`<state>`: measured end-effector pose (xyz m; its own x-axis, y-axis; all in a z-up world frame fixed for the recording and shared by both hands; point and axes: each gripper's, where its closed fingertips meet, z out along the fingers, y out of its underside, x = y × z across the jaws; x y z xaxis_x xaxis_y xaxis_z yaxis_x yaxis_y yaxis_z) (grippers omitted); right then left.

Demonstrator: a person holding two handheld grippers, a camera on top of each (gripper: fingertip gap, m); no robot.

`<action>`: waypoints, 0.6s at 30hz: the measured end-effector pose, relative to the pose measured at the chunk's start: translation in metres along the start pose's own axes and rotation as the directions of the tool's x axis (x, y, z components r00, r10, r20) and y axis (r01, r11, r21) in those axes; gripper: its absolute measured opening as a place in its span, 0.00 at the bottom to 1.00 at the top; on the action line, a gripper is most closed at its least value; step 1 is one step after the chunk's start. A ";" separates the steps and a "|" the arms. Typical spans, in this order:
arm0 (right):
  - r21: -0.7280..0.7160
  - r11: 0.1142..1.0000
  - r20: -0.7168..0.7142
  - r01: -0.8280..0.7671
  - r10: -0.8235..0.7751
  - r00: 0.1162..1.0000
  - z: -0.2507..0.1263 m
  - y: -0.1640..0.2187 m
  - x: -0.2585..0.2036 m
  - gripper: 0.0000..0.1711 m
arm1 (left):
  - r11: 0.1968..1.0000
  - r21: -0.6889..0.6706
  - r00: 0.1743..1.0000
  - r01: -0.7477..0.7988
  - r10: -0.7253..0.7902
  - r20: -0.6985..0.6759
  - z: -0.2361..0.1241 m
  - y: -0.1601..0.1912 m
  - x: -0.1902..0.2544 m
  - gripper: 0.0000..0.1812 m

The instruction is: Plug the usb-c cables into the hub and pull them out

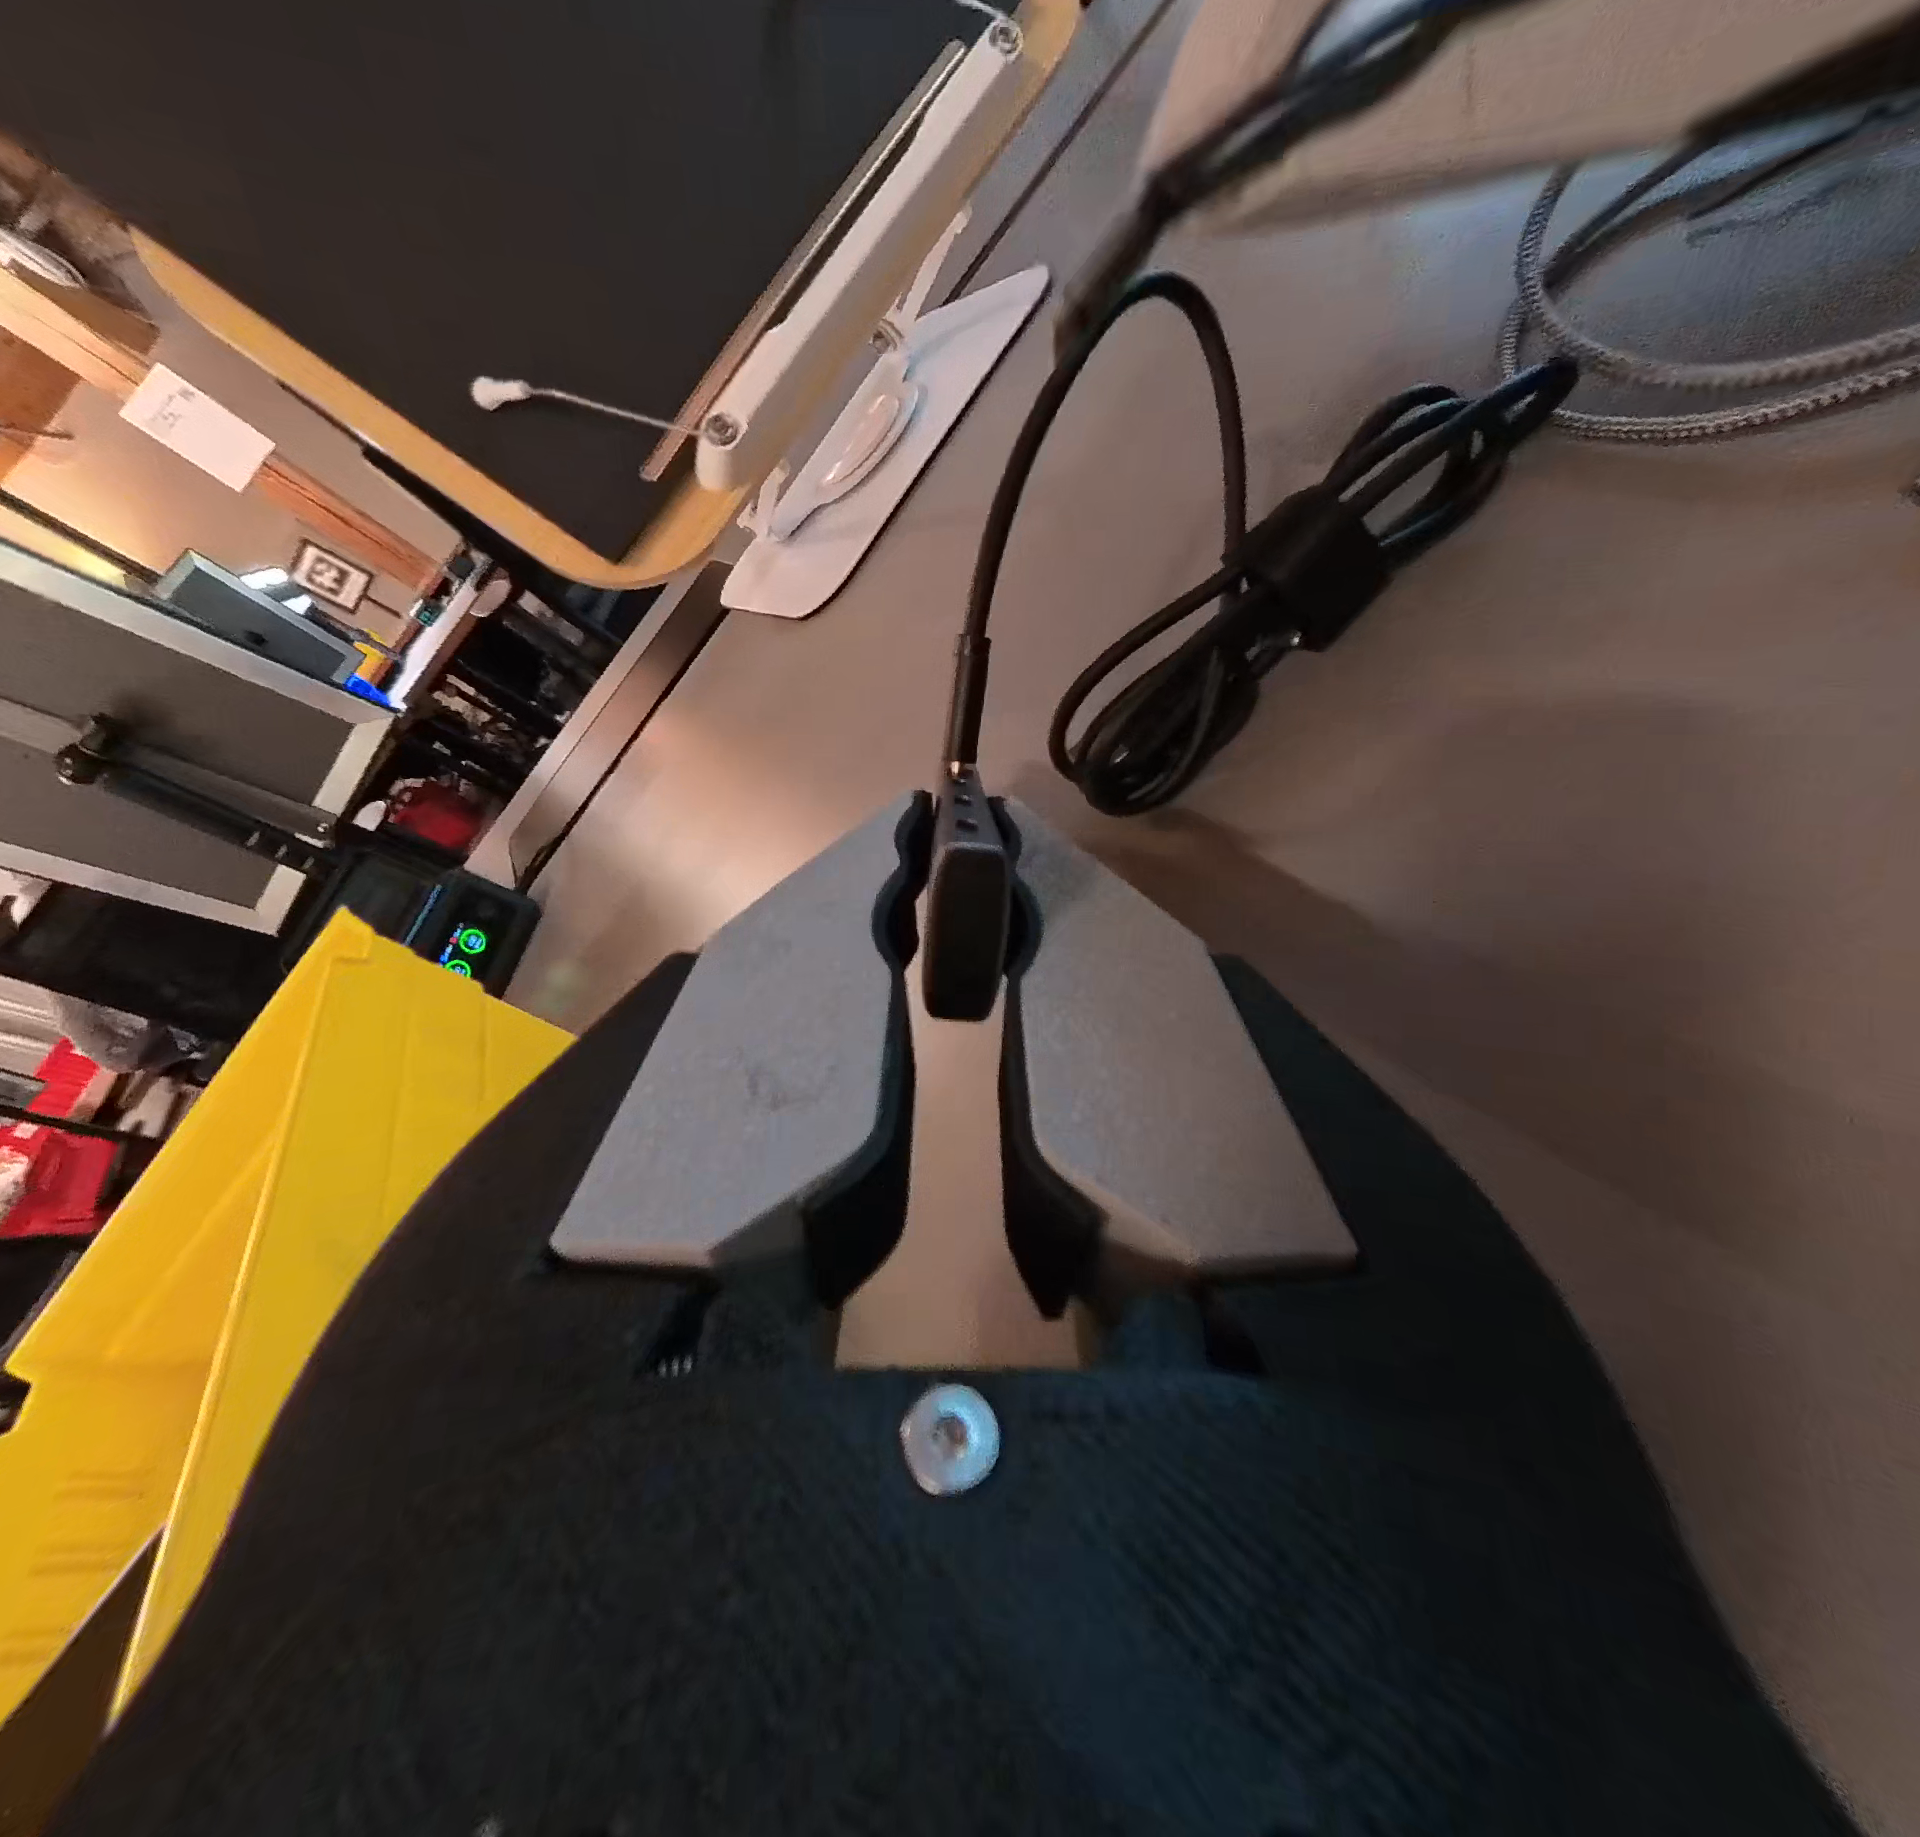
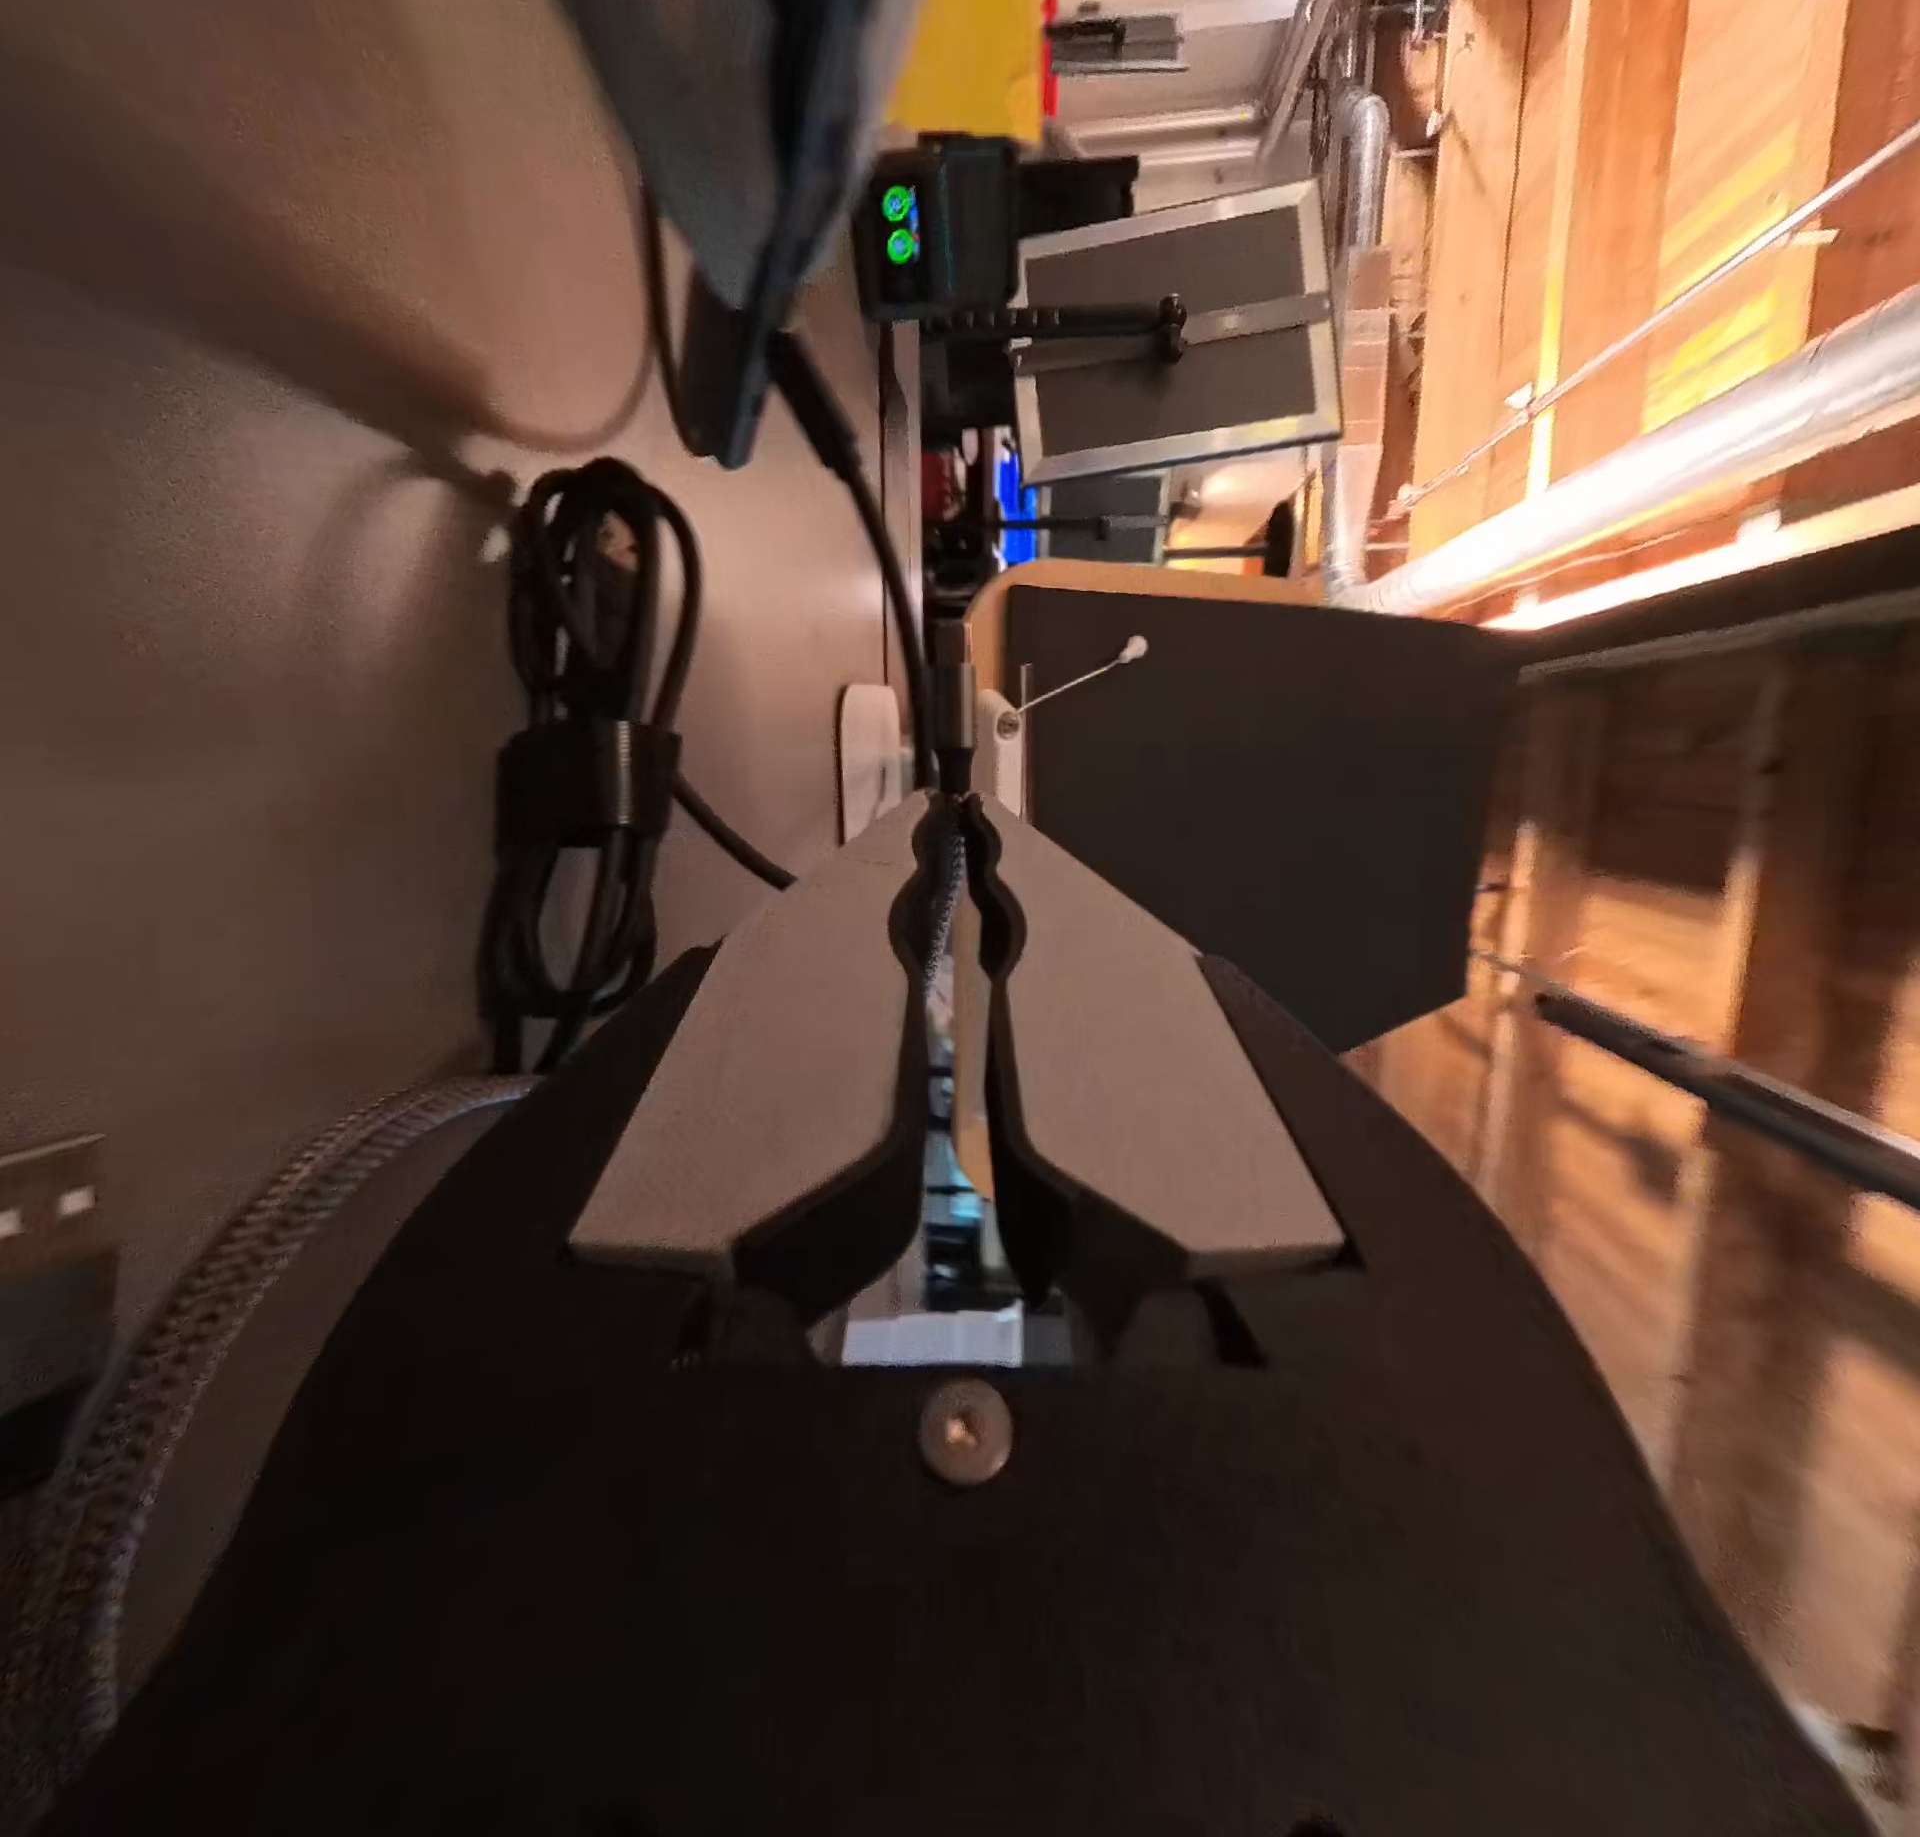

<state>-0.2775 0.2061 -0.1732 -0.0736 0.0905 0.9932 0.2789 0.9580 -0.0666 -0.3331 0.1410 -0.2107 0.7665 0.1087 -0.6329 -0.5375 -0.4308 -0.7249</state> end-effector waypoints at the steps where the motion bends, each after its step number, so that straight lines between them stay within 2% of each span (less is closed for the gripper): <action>1: -0.019 0.998 -0.013 0.056 -0.056 0.998 0.001 -0.002 -0.005 0.00 | 1.000 0.003 1.000 -0.012 0.012 -0.001 0.000 -0.001 0.001 0.04; 3: -0.035 0.993 -0.047 0.116 -0.118 0.992 0.002 -0.008 -0.006 0.00 | 0.999 0.003 0.999 -0.034 0.034 0.000 0.001 -0.001 0.003 0.04; 7: -0.011 0.990 -0.063 0.142 -0.142 0.988 0.001 -0.025 -0.006 0.00 | 0.999 0.021 0.999 -0.027 0.028 -0.016 0.001 -0.003 0.005 0.04; 11: -0.021 0.964 -0.075 0.267 -0.268 0.961 0.009 -0.036 -0.015 0.00 | 0.999 0.042 0.999 -0.001 0.003 -0.048 0.001 -0.005 0.008 0.04; 18: -0.023 0.913 -0.066 0.408 -0.408 0.910 0.018 -0.042 -0.010 0.00 | 0.999 0.040 0.997 0.027 -0.024 -0.068 0.002 -0.004 0.008 0.04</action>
<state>-0.3059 0.1701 -0.1821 -0.1176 -0.3269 0.9377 0.2464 0.9051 0.3464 -0.3259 0.1449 -0.2133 0.8015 0.0579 -0.5952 -0.5302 -0.3915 -0.7521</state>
